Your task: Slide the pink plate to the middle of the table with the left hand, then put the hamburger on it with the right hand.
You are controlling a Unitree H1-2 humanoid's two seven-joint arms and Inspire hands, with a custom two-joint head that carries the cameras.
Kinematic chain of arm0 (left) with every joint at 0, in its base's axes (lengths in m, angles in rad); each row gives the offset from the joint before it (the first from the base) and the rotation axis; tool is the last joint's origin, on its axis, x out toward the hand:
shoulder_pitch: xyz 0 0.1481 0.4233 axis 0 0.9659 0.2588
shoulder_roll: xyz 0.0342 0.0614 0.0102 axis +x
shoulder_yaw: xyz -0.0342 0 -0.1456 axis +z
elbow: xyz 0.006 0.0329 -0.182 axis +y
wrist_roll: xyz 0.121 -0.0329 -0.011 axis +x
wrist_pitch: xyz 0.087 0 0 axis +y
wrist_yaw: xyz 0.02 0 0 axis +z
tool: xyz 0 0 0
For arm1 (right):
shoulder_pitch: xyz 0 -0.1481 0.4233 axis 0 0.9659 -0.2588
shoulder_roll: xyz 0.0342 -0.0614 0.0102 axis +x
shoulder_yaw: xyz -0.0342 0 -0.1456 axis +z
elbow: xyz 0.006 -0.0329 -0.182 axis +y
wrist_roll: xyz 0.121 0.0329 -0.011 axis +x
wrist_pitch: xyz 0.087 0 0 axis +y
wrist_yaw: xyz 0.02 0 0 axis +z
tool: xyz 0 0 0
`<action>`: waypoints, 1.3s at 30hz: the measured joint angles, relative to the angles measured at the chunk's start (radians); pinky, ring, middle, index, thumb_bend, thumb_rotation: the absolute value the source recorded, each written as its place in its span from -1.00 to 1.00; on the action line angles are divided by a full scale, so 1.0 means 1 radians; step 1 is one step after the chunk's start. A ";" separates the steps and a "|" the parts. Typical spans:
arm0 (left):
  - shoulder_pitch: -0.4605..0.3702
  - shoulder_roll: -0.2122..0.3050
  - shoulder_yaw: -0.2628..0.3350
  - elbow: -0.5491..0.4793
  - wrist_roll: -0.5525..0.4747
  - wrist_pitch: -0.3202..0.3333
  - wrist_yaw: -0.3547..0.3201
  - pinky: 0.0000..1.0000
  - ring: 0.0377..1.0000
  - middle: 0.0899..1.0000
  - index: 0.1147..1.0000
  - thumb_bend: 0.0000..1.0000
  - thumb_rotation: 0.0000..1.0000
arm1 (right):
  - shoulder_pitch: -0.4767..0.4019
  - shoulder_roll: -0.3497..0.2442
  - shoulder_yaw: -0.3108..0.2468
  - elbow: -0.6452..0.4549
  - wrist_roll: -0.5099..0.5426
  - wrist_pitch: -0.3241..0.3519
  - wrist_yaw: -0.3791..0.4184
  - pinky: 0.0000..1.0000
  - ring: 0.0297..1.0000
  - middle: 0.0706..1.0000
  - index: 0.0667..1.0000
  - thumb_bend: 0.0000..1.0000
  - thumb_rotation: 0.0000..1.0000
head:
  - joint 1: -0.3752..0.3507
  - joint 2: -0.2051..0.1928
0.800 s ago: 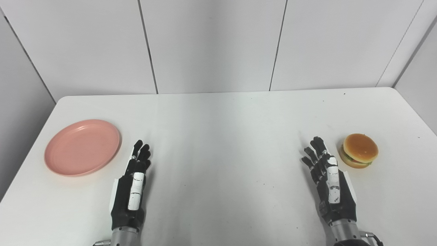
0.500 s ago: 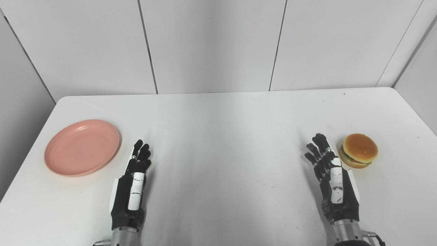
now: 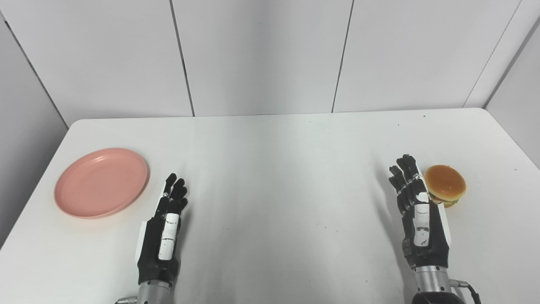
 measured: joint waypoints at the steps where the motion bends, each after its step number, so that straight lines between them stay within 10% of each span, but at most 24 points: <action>1: 0.000 0.000 0.000 0.000 0.000 0.000 0.000 0.94 0.90 0.89 0.86 0.63 0.74 | 0.000 0.000 0.000 0.000 0.000 0.000 0.000 0.92 0.87 0.90 0.89 0.63 1.00 | 0.002 0.002; 16: -0.015 -0.006 -0.007 0.033 -0.003 -0.018 -0.007 0.88 0.89 0.90 0.86 0.54 0.71 | 0.000 -0.016 0.010 0.010 0.042 0.001 0.012 0.87 0.86 0.89 0.81 0.56 1.00 | 0.107 -0.064; 25: -0.060 -0.050 -0.043 0.107 0.065 -0.122 0.017 0.80 0.88 0.91 0.88 0.44 0.71 | -0.019 -0.050 0.002 0.043 0.089 0.006 0.031 0.74 0.79 0.82 0.71 0.66 1.00 | 0.271 -0.155; 39: -0.127 -0.088 -0.058 0.225 0.095 -0.281 0.042 0.76 0.83 0.87 0.89 0.31 0.74 | -0.050 -0.078 -0.008 0.094 0.126 0.022 0.056 0.74 0.75 0.78 0.64 0.85 1.00 | 0.333 -0.219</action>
